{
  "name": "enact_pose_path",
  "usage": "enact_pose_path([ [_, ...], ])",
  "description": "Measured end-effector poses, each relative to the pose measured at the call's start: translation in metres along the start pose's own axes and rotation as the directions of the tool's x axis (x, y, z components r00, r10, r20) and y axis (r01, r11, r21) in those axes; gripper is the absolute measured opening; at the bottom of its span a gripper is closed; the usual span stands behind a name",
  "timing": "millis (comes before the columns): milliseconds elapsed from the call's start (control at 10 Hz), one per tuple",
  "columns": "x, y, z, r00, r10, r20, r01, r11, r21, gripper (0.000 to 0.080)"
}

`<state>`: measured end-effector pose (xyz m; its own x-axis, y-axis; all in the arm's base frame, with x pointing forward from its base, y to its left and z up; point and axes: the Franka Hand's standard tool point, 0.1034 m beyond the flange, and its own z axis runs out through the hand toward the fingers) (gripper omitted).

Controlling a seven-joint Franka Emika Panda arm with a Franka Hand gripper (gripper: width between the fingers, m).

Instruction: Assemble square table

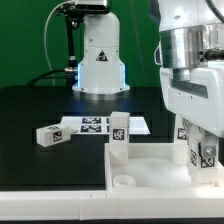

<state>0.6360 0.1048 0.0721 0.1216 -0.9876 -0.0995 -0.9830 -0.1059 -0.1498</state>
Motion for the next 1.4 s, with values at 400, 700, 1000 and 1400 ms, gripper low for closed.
enact_pose_path([
  [400, -0.005, -0.001, -0.001, 0.904, -0.427, 0.002, 0.427, 0.904, 0.003, 0.0617],
  [700, -0.004, -0.003, -0.002, 0.707, -0.707, -0.015, 0.707, 0.707, -0.017, 0.0647],
  [1000, -0.012, -0.004, -0.002, 0.250, -0.968, 0.008, 0.968, 0.249, -0.040, 0.0649],
  [1400, -0.011, -0.004, -0.001, 0.373, -0.928, 0.003, 0.927, 0.372, -0.041, 0.0375],
])
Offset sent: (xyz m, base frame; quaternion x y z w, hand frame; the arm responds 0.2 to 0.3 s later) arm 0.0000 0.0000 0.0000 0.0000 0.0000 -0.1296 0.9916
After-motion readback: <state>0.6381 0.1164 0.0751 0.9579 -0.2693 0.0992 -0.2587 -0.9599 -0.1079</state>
